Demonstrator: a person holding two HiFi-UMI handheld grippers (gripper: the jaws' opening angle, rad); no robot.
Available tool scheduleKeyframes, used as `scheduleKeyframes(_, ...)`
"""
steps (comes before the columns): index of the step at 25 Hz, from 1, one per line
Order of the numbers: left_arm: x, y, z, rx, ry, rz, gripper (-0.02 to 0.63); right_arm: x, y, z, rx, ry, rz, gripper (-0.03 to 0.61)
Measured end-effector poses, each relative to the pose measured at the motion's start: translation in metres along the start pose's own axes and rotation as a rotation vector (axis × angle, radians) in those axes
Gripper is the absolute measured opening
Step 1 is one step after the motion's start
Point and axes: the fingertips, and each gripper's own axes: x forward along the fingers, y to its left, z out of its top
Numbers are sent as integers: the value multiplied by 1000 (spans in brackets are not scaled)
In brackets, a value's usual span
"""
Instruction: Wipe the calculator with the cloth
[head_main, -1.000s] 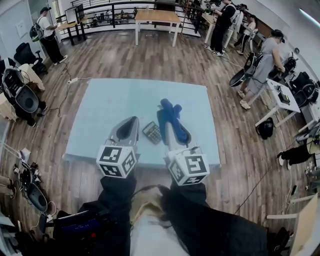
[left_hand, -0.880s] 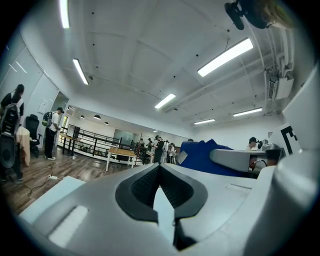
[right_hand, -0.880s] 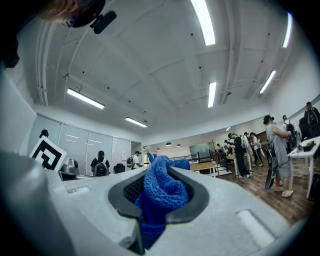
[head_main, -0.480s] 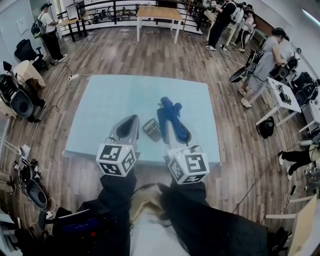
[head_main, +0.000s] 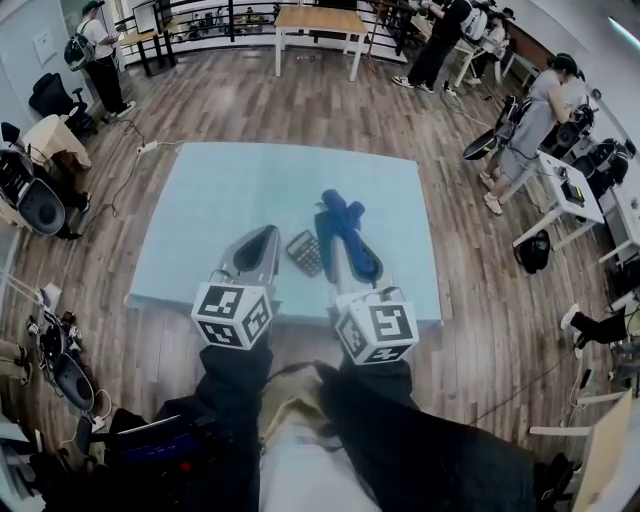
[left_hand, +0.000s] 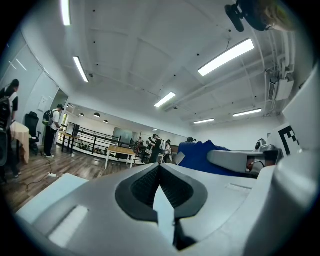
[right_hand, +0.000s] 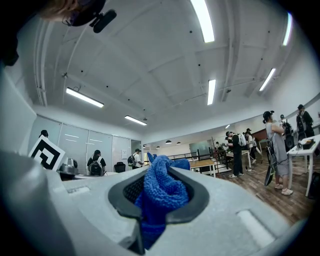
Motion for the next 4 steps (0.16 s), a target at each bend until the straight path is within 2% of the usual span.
scheduleKeyframes(4,2,2,1,4,0,-2,-2,3,-1,0,-7,-1,-4,60)
